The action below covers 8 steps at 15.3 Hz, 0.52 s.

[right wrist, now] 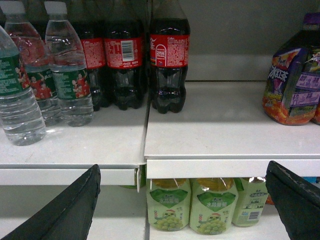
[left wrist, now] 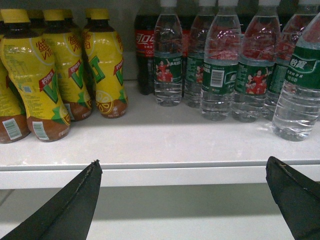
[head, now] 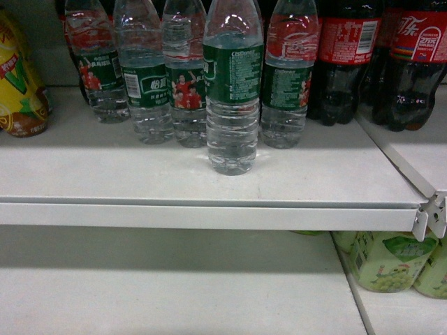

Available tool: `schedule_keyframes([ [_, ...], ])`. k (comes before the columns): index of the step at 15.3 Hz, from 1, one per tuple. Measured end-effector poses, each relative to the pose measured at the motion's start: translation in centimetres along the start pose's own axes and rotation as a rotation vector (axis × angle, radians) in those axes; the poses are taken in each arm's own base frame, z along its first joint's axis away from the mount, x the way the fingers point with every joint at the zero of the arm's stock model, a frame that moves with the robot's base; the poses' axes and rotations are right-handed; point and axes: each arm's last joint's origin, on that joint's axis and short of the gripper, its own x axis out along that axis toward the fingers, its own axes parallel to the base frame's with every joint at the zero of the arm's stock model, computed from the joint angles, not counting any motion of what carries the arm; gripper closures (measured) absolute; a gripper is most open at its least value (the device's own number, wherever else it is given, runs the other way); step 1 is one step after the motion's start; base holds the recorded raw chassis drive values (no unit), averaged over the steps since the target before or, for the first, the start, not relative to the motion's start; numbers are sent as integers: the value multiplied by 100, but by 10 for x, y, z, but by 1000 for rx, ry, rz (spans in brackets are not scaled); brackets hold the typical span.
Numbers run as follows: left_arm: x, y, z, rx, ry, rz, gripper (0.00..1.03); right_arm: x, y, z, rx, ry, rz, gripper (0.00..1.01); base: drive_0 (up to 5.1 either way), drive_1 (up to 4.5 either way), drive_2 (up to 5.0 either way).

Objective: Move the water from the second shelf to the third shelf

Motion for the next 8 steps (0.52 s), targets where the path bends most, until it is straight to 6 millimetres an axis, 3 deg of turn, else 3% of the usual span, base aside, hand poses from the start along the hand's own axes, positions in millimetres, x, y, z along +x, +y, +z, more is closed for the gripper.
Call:
schedule_keyframes([
  [8, 0, 0, 0, 0, 0, 0, 5, 0, 0, 0, 0, 0, 0, 3, 0, 0, 0],
])
